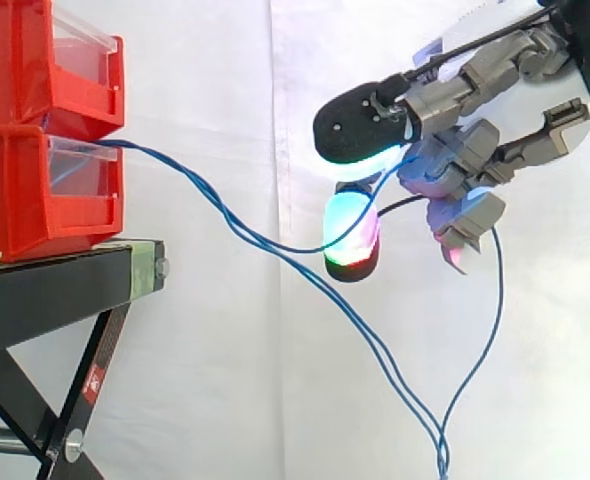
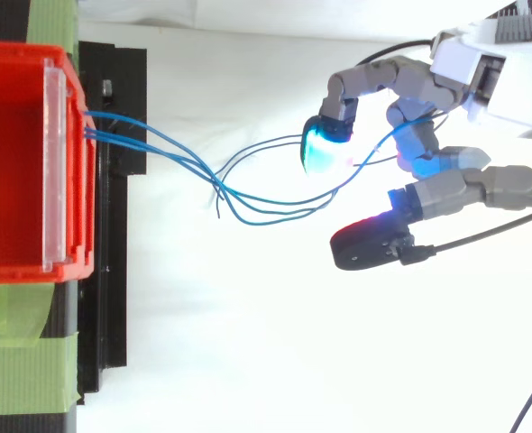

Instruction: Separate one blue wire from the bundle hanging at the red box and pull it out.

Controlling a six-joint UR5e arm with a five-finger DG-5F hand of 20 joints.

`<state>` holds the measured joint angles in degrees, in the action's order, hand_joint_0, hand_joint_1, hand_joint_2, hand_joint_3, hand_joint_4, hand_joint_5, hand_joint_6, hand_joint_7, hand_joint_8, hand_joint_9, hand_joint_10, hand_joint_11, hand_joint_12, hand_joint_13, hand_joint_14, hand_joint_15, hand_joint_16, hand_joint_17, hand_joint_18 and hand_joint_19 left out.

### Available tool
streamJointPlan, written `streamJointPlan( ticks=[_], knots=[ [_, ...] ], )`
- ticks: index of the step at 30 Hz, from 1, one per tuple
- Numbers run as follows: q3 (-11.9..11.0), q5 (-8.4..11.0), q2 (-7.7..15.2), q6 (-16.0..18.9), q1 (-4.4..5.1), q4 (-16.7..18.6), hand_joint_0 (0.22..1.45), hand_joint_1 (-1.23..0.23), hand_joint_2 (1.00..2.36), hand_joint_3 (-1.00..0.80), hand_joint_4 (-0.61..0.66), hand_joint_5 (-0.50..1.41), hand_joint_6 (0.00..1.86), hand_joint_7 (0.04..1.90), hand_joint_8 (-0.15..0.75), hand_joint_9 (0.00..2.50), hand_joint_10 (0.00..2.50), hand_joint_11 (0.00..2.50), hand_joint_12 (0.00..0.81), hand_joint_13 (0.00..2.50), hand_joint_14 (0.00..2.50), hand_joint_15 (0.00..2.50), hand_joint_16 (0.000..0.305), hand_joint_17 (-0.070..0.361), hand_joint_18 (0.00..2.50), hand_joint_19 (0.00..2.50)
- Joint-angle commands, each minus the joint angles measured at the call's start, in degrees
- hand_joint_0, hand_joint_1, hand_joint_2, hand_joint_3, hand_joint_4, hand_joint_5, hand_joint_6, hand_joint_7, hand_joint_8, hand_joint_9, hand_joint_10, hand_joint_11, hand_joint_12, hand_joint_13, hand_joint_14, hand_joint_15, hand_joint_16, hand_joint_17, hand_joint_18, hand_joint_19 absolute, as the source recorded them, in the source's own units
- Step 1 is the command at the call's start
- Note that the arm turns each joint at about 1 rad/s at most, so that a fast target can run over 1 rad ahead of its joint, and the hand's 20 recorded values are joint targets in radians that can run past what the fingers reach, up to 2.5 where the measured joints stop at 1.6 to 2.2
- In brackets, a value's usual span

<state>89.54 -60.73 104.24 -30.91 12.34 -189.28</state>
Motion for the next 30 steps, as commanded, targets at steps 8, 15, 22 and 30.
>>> streamJointPlan(
  ticks=[8,15,22,30],
  knots=[
    [0.0,0.0,0.0,0.2,0.06,0.8,0.56,-0.77,1.0,-0.46,0.19,-0.19,0.78,0.86,0.267,0.85,2.22,1.24,0.383,1.07,0.55,1.56,0.051,0.116,0.9,0.81],
    [0.0,0.0,0.0,0.0,0.06,1.4,0.58,-0.81,1.01,-0.44,0.19,-0.2,0.82,0.81,0.269,0.84,2.25,1.21,0.379,1.08,0.5,1.59,0.051,0.114,0.9,0.81],
    [0.0,-0.09,0.0,0.0,-0.03,1.8,0.59,-0.81,1.0,-0.43,0.18,-0.2,0.84,0.81,0.269,0.84,2.27,1.21,0.379,1.09,0.49,1.6,0.05,0.113,0.91,0.81],
    [-0.1,-0.09,0.0,-2.2,-0.03,1.8,0.59,-0.81,1.01,-0.43,0.18,-0.2,0.84,0.81,0.276,0.84,2.3,1.2,0.377,1.1,0.48,1.61,0.05,0.112,0.91,0.81]
  ],
)
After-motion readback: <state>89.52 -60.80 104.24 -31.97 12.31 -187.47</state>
